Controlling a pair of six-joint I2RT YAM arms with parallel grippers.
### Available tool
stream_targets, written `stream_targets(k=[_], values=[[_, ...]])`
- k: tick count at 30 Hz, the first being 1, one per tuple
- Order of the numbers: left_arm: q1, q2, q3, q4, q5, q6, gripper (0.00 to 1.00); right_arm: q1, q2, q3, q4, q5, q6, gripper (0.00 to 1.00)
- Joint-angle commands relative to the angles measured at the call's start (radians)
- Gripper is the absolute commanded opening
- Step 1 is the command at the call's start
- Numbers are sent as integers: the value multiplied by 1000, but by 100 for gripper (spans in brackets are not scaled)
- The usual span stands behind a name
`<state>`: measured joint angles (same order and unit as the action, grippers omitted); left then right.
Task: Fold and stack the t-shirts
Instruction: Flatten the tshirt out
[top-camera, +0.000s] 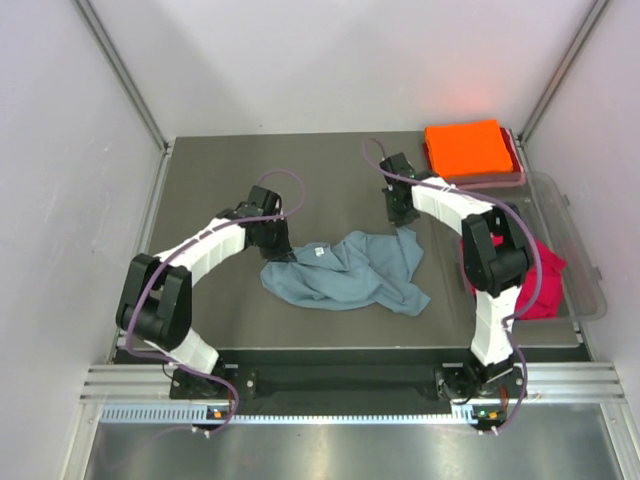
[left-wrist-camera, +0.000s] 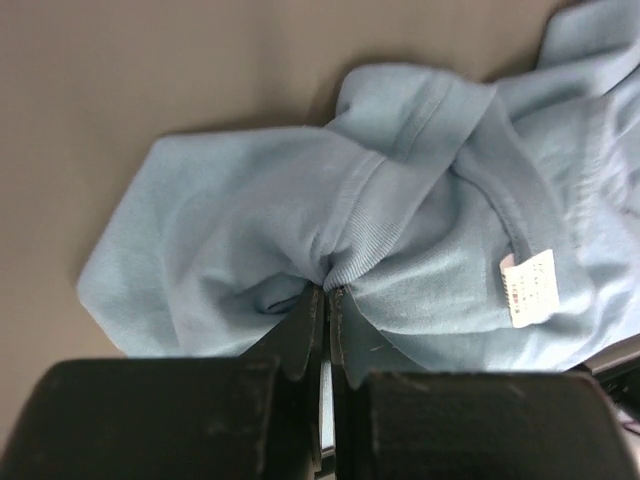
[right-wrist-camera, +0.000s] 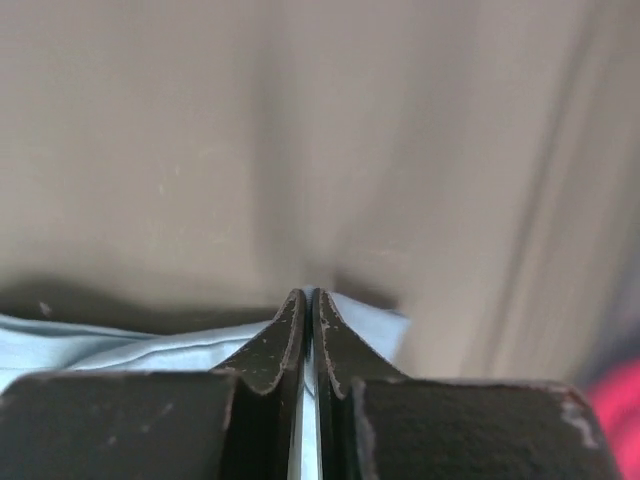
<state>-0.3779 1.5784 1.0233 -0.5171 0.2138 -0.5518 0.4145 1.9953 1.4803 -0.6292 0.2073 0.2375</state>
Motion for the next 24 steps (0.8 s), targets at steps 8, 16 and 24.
stream_targets(k=[8,16,24], values=[[92,25,604,-205,-290,38,0,-13,-10,720,-265,142,-30,0],[135,-105,732,-276,-436,64,0,-23,-275,659,-219,262,-20,0],[151,-323,205,-175,-421,26,0,-23,-714,-107,32,23,66,0]])
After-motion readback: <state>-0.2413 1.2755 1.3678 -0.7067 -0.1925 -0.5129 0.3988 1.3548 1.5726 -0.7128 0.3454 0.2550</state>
